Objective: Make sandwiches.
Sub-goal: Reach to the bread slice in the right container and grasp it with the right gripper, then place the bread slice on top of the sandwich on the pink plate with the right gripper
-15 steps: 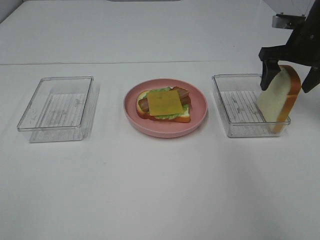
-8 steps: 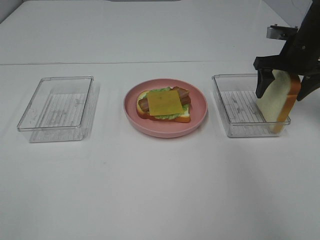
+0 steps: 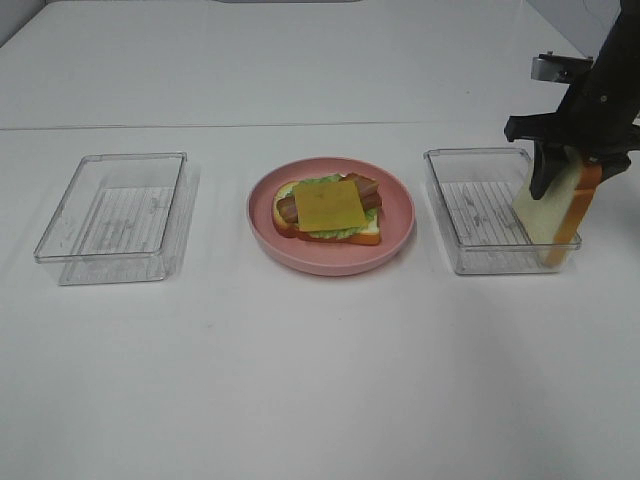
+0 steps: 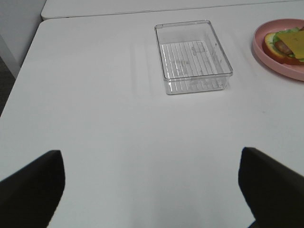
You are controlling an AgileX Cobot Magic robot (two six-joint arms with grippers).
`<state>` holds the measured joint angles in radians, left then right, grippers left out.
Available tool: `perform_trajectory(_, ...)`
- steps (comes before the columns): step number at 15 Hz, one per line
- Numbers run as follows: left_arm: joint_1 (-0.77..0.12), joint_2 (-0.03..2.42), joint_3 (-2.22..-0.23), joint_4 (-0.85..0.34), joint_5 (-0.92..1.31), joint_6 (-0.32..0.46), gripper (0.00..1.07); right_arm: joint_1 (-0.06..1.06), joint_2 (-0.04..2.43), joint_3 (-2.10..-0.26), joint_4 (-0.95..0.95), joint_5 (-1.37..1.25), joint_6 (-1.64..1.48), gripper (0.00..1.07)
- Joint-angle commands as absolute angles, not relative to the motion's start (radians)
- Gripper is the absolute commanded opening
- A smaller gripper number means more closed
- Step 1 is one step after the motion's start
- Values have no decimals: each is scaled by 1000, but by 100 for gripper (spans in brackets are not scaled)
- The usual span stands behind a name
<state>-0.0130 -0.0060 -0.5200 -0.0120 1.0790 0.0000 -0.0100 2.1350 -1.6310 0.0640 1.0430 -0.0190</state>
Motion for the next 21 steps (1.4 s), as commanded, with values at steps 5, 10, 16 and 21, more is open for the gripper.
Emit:
perform_trajectory(5, -12, -8, -517, -18, 1075, -8, 91, -12, 2130, -1630, 77, 1049, -18, 0)
perform_trajectory(10, -12, -8, -517, -18, 1075, -8, 91, -12, 2042, -1630, 98, 1060, -7, 0)
perform_trajectory(16, -12, -8, -517, -18, 1075, -8, 91, 40, 1881, -1630, 199, 1070, -41, 0)
perform_trajectory(21, -12, -8, -517, -18, 1075, -8, 91, 237, 1846, -1630, 354, 1042, -85, 0)
